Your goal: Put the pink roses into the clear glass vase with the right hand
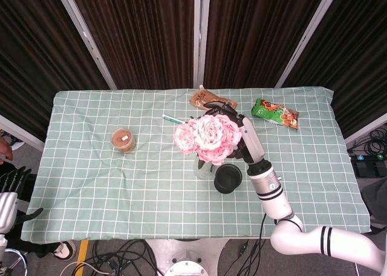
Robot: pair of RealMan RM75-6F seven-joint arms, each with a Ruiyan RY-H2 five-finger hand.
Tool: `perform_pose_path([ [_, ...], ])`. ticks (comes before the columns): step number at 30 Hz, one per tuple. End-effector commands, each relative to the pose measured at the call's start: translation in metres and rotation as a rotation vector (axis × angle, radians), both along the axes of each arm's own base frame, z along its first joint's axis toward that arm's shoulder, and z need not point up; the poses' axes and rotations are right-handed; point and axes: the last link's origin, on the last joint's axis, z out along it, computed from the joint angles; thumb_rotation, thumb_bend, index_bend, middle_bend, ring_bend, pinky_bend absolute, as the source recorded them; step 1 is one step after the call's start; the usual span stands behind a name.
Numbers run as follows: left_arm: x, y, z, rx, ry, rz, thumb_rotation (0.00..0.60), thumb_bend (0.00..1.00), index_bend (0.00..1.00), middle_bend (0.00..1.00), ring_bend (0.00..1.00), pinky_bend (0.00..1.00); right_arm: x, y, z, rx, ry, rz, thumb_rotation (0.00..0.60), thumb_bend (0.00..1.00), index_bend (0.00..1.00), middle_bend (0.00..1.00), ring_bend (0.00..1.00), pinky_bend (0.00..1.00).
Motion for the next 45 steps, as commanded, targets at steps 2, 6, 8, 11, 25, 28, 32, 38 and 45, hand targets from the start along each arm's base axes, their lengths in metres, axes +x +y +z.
perform_pose_path([
  [2,-0.001,0.0,0.002,0.006,-0.001,0.002,0.6,0.01,0.07,0.0,0.0,0.06,-0.002,-0.001,-0.013,0.036,0.01,0.004,0.6,0.17,0.51,0.43,0.23,0.32],
  [6,-0.004,-0.002,0.004,0.008,-0.004,0.008,0.6,0.01,0.07,0.0,0.0,0.06,-0.009,-0.004,-0.021,0.058,0.018,-0.012,0.6,0.16,0.51,0.43,0.23,0.32],
  [8,-0.005,-0.003,0.004,0.007,-0.005,0.011,0.6,0.01,0.07,0.0,0.0,0.06,-0.014,-0.006,-0.025,0.064,0.025,-0.022,0.6,0.16,0.5,0.43,0.23,0.32],
  [11,-0.006,-0.004,0.003,0.004,-0.007,0.014,0.6,0.01,0.07,0.0,0.0,0.06,-0.022,-0.009,-0.029,0.073,0.035,-0.037,0.6,0.14,0.5,0.43,0.23,0.32],
  [25,-0.007,-0.005,0.005,0.001,-0.005,0.018,0.6,0.01,0.08,0.0,0.0,0.06,-0.054,-0.022,-0.039,0.144,0.137,-0.051,0.6,0.0,0.06,0.2,0.0,0.12],
  [28,-0.006,-0.004,0.005,0.0,-0.005,0.015,0.6,0.01,0.07,0.0,0.0,0.06,-0.063,-0.02,-0.032,0.129,0.138,-0.053,0.6,0.0,0.0,0.12,0.0,0.06],
  [32,-0.006,-0.005,0.006,0.003,-0.002,0.011,0.6,0.01,0.07,0.0,0.0,0.06,-0.087,-0.013,-0.024,0.131,0.159,-0.083,0.6,0.0,0.0,0.04,0.0,0.0],
  [38,-0.004,-0.003,0.005,0.0,0.002,0.008,0.6,0.01,0.07,0.0,0.0,0.06,-0.132,-0.001,-0.007,0.126,0.232,-0.143,0.6,0.0,0.0,0.0,0.0,0.0],
  [45,-0.001,0.001,0.0,-0.015,0.006,-0.003,0.6,0.01,0.08,0.0,0.0,0.06,-0.187,0.016,0.012,0.082,0.357,-0.251,0.6,0.0,0.0,0.0,0.0,0.0],
])
